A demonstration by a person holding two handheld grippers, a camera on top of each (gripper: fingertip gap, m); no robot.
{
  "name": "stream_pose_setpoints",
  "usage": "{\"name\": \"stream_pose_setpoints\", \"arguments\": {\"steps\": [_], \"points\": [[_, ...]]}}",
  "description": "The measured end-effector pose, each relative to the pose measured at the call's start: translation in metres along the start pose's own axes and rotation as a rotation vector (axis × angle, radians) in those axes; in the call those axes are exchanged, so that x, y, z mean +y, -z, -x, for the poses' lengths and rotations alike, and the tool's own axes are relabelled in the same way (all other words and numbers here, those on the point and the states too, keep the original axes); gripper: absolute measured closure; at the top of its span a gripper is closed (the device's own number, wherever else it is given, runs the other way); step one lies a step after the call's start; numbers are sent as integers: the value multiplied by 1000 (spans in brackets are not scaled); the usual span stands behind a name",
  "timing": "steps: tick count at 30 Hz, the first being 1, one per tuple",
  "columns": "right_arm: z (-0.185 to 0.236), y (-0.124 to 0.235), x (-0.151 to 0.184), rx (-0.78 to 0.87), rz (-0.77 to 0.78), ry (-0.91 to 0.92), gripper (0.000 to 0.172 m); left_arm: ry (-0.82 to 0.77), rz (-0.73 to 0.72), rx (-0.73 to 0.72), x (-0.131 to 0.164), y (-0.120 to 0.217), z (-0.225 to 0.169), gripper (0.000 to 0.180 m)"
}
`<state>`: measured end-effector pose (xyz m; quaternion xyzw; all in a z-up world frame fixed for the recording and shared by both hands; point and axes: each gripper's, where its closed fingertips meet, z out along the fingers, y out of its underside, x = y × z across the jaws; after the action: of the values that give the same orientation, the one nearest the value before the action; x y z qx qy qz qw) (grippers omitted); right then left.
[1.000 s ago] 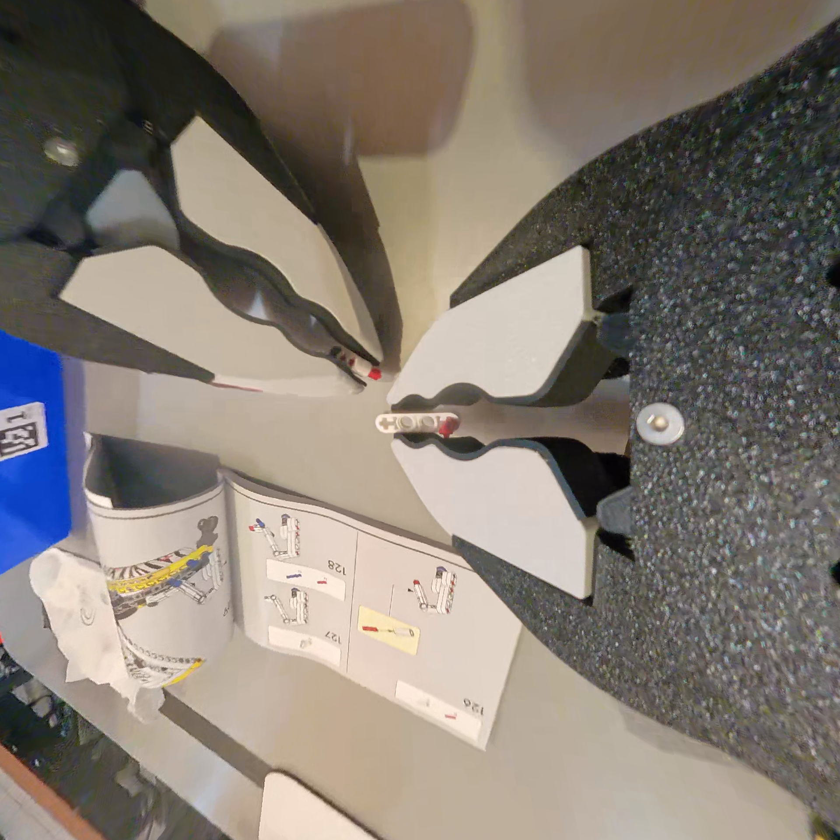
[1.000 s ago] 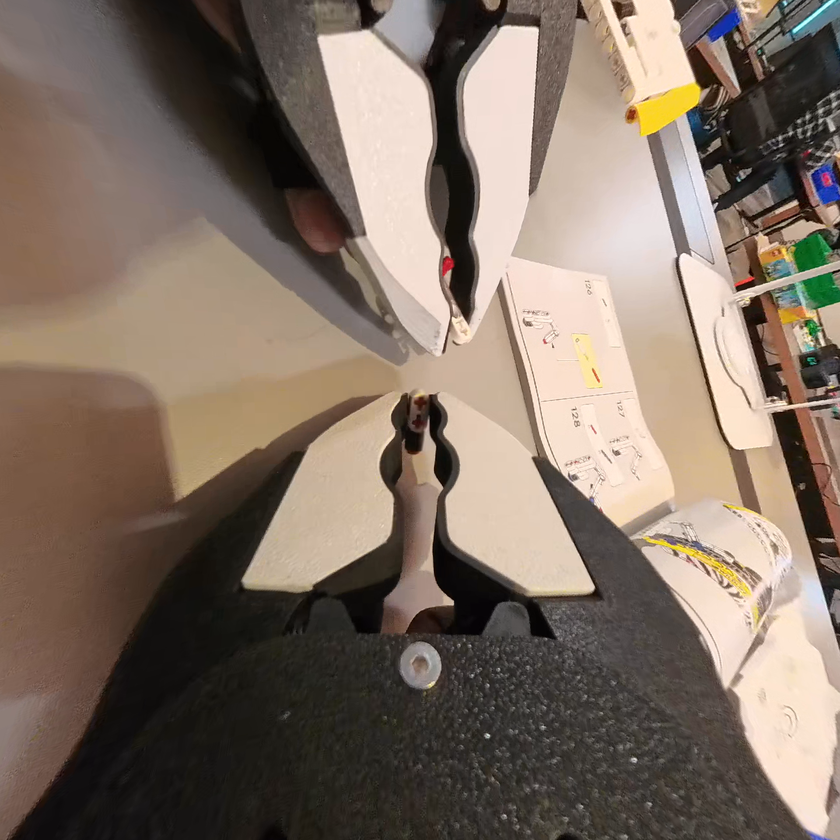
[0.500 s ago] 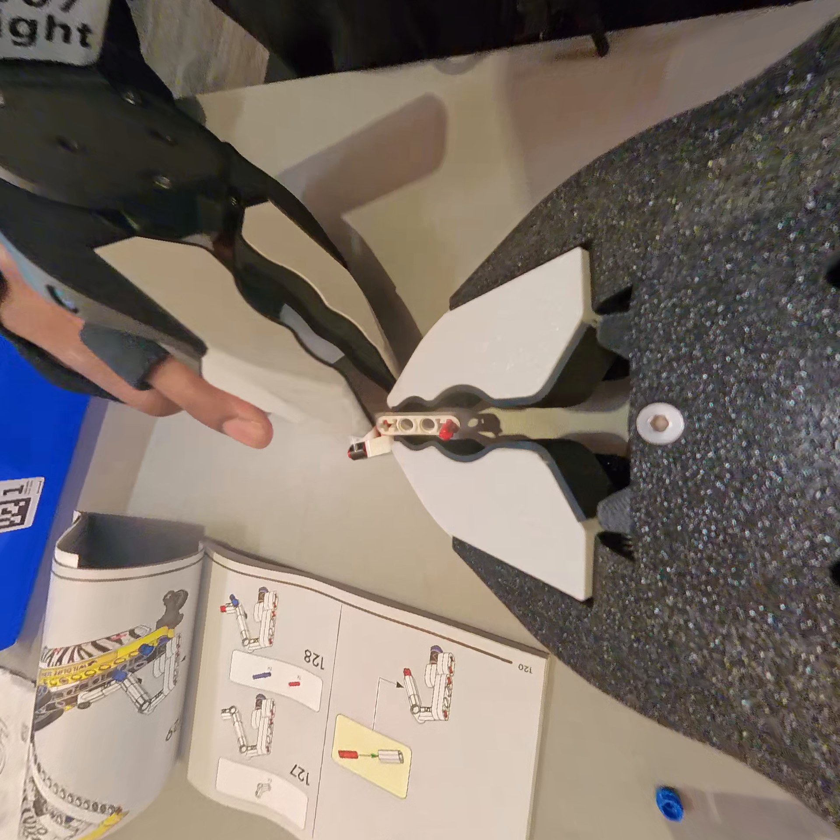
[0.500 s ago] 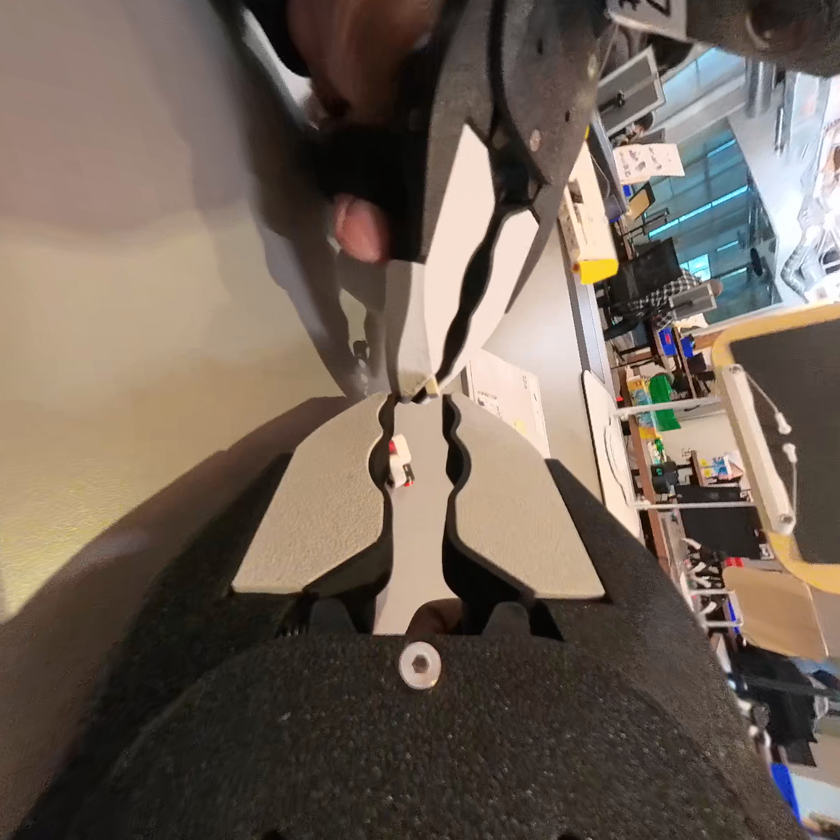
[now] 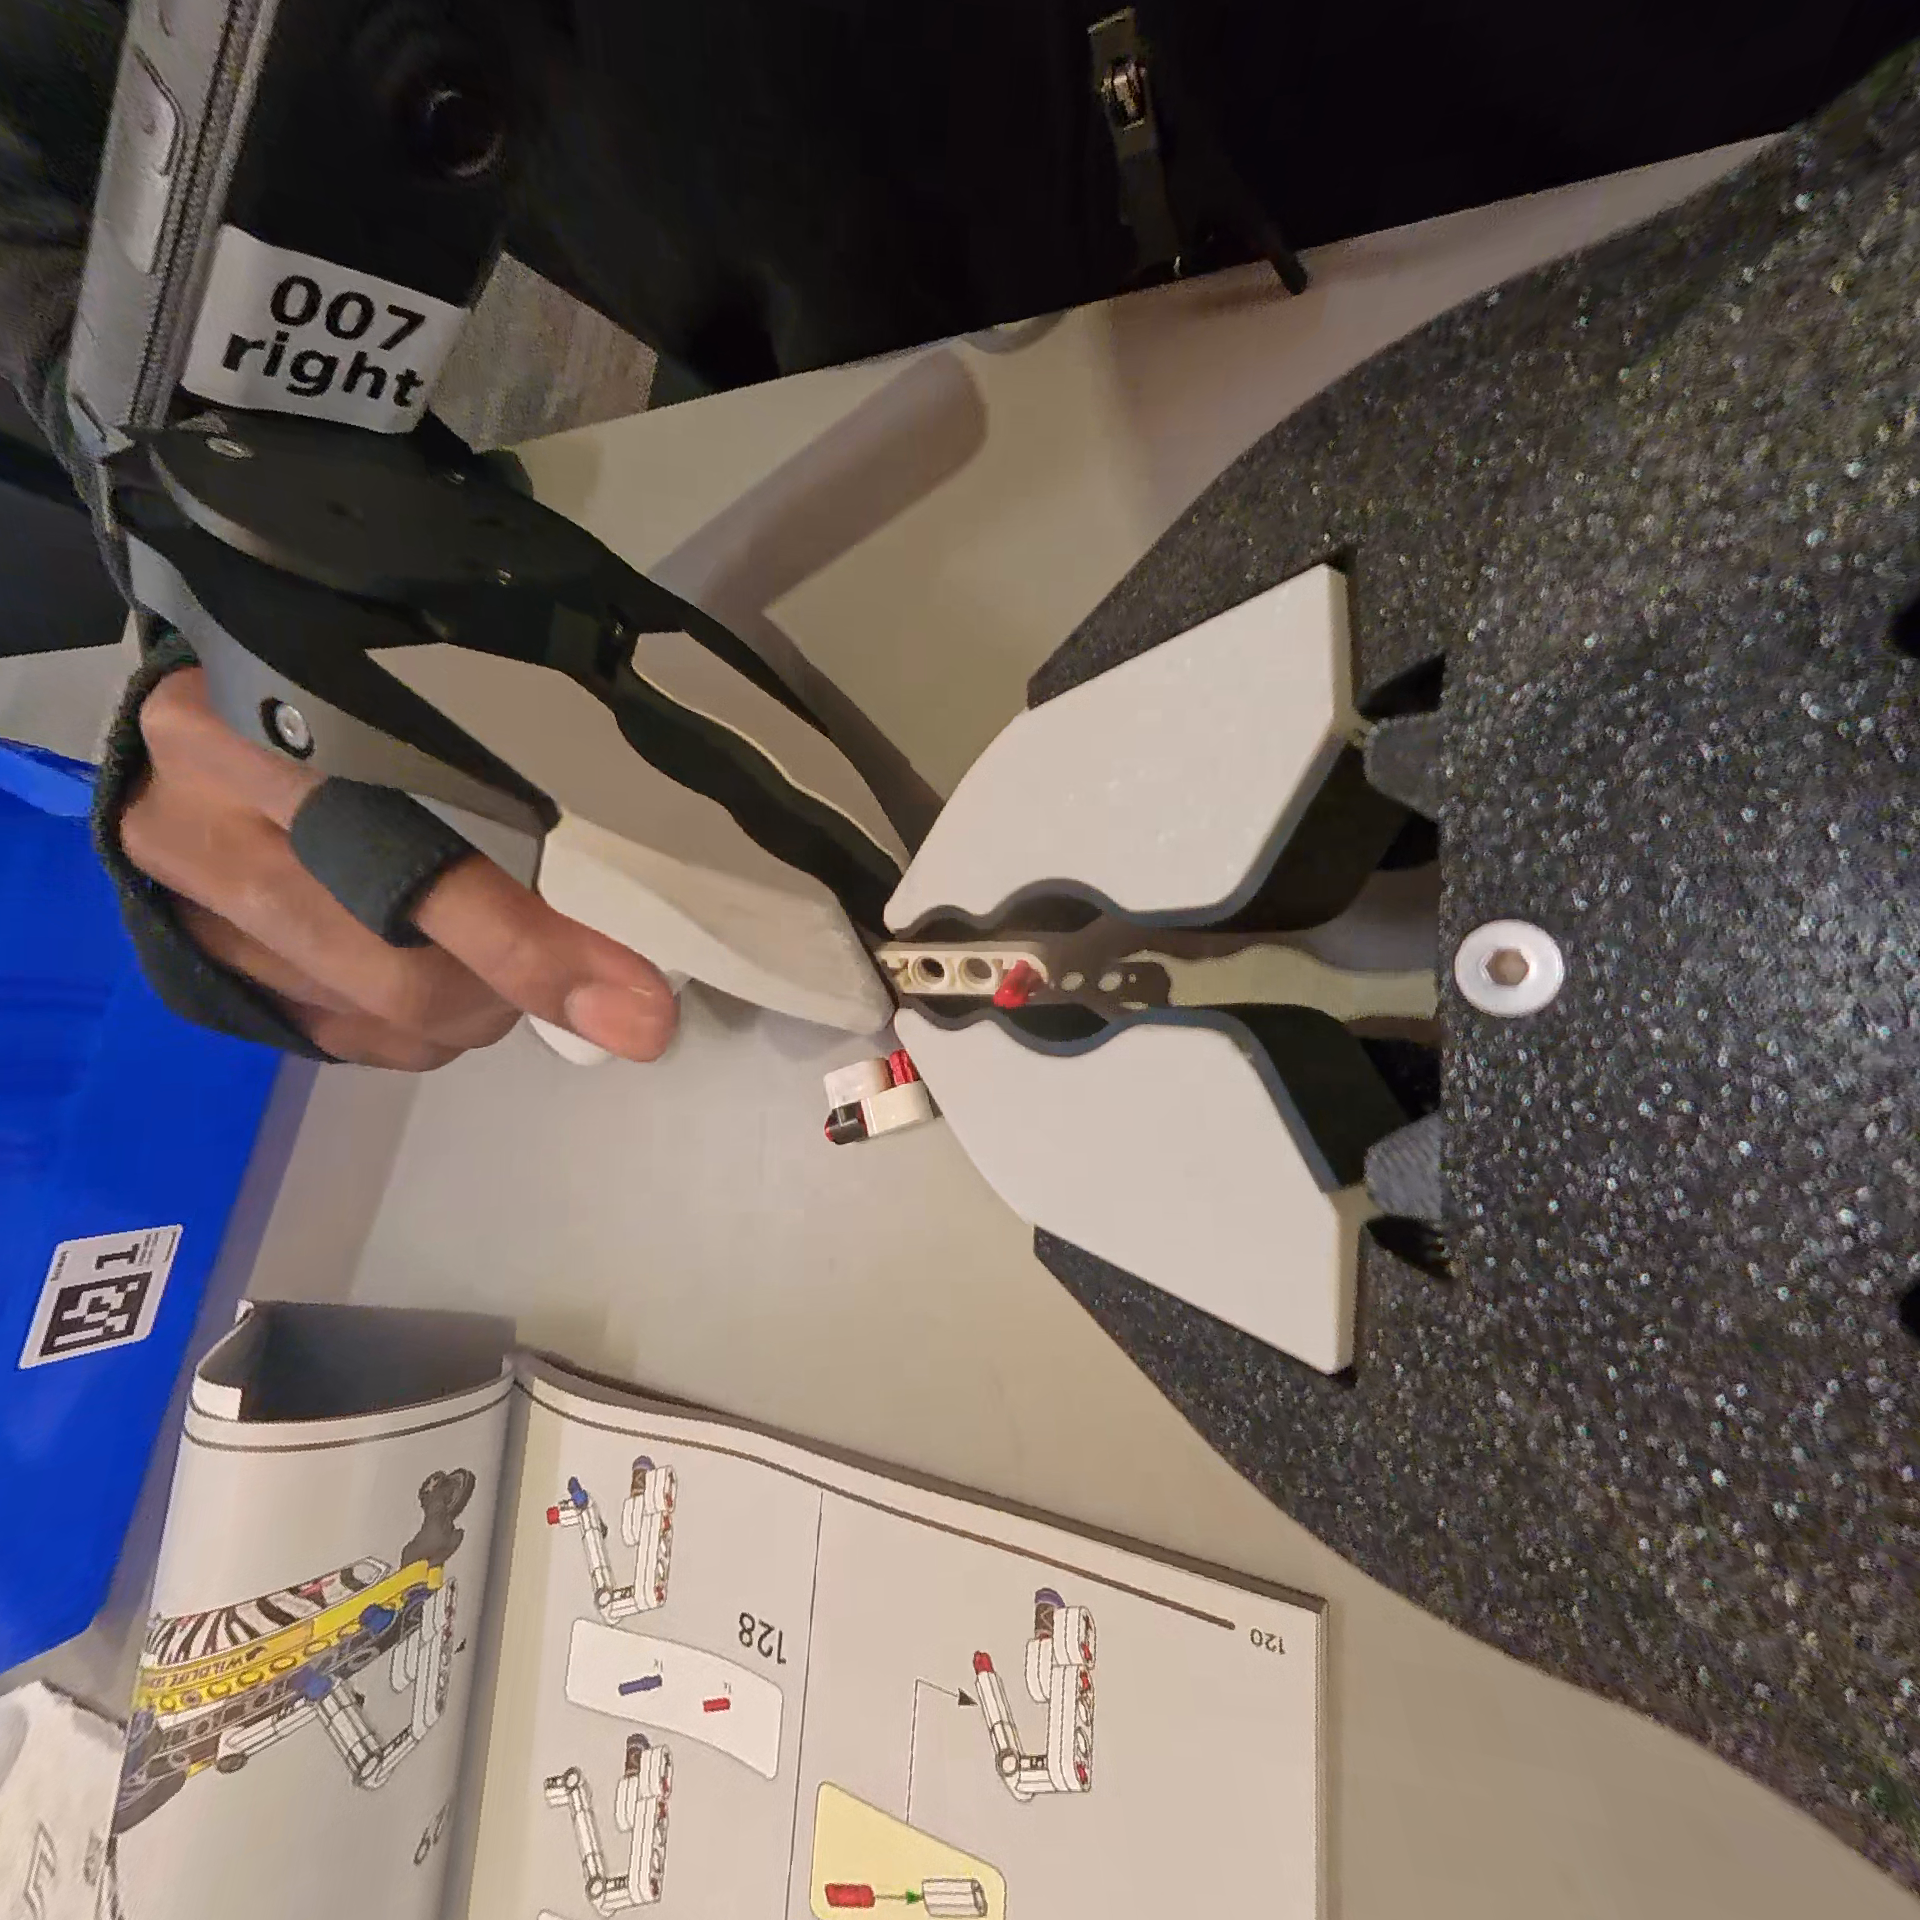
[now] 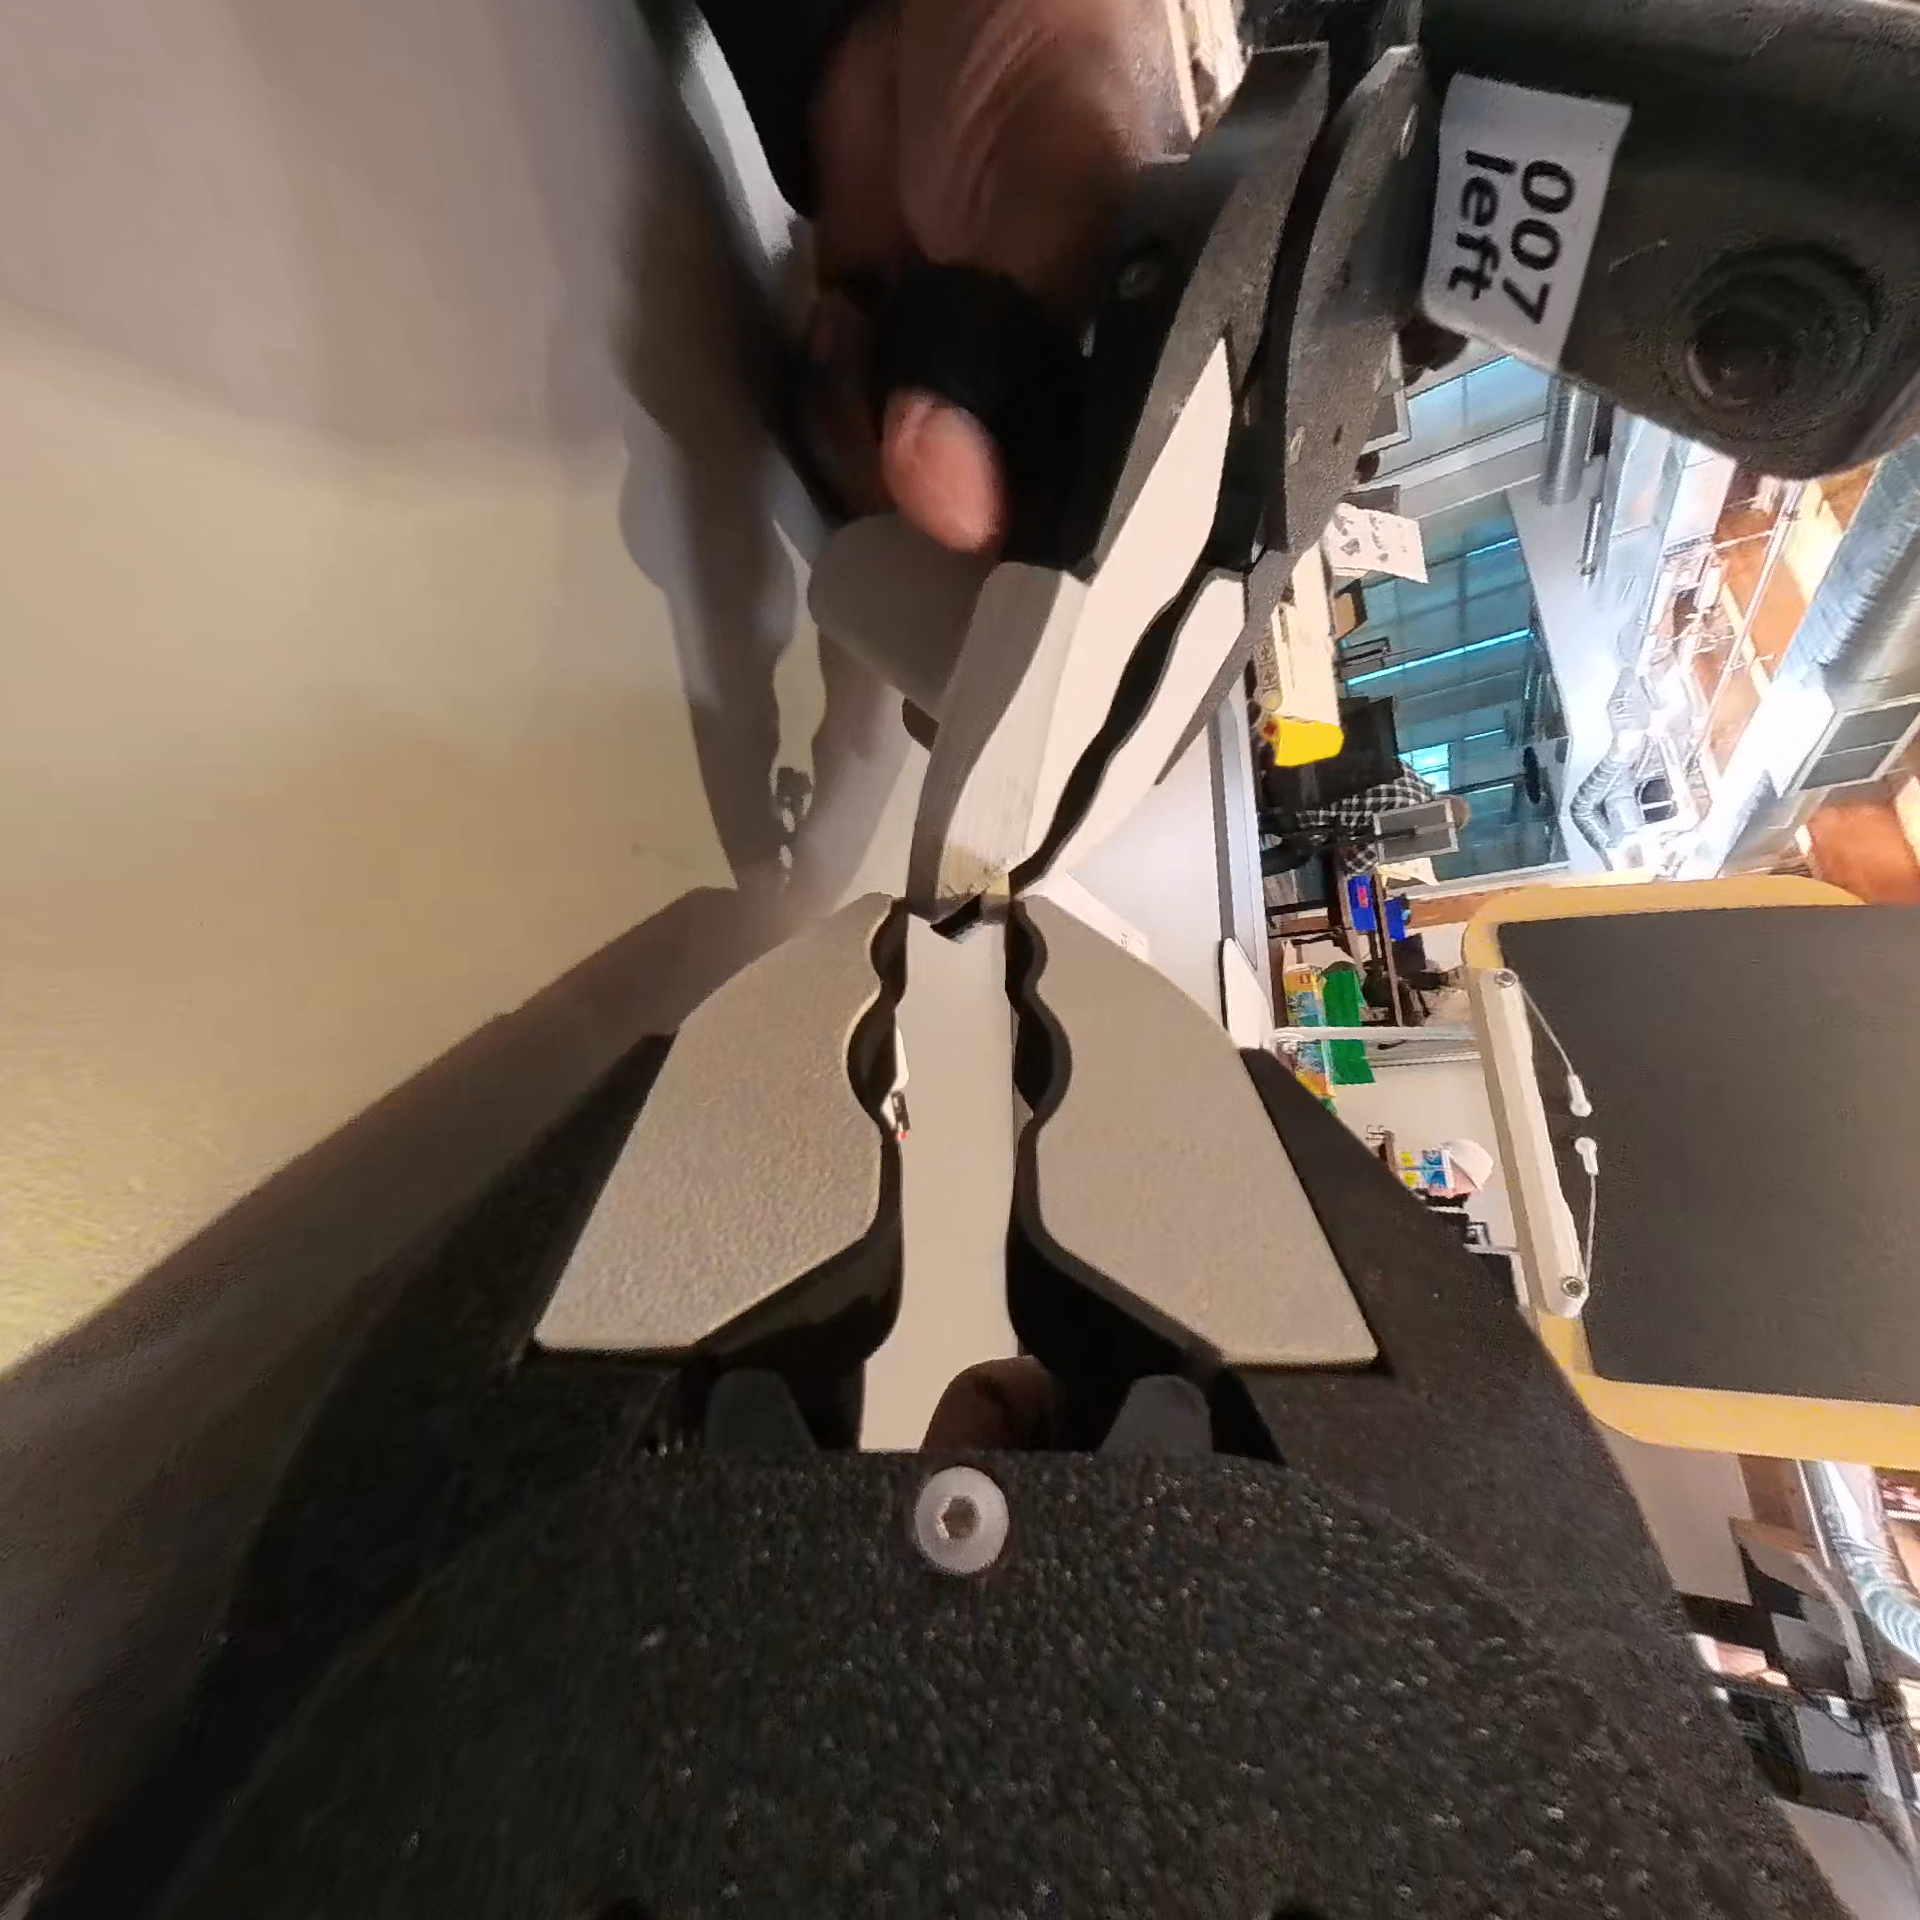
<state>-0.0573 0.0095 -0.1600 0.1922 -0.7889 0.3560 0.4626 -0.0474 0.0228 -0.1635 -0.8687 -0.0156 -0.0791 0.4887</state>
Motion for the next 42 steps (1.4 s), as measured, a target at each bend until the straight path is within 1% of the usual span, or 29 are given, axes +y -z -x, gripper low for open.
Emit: {"name": "stream_pose_setpoints", "arguments": {"steps": [4,5,7,10,14,17,19,21,23,25,28,30,32,36,39,42], "points": [[-2,1,1,-6,9,-69,158,22,-33,-1,-4,2,2,168],[-2,1,1,-8,15,-88,160,36,-45,-14,-5,3,5,164],[-7,3,4,20,29,-115,172,82,-86,-9,-10,6,6,161],[-13,4,9,44,55,-175,172,170,-131,-18,-14,10,13,157],[-12,5,13,43,72,-189,172,193,-149,-71,-14,15,22,156],[-11,5,16,31,76,-218,172,206,-216,-115,-22,26,28,156],[-12,4,19,27,87,-241,172,233,-290,-145,-33,40,28,156],[-13,3,22,18,93,-271,172,261,-359,-203,-42,59,26,156],[-14,-1,21,-10,89,-315,172,275,-376,-301,-40,76,25,157],[-14,-5,17,-55,75,-367,170,307,-295,-438,-21,89,30,157],[-15,-14,7,-108,57,-414,163,334,-149,-583,16,99,31,156],[-17,-21,-1,-121,48,-404,162,312,-110,-651,30,104,31,156],[-18,-26,-7,-120,46,-379,162,282,-80,-711,38,111,32,156],[-18,-34,-16,-121,60,-345,162,215,-38,-800,44,124,27,156],[-20,-38,-18,-114,82,-347,162,181,-41,-874,48,135,18,156],[-23,-38,-21,-101,84,-349,162,83,-98,-1048,43,163,6,156]]}}
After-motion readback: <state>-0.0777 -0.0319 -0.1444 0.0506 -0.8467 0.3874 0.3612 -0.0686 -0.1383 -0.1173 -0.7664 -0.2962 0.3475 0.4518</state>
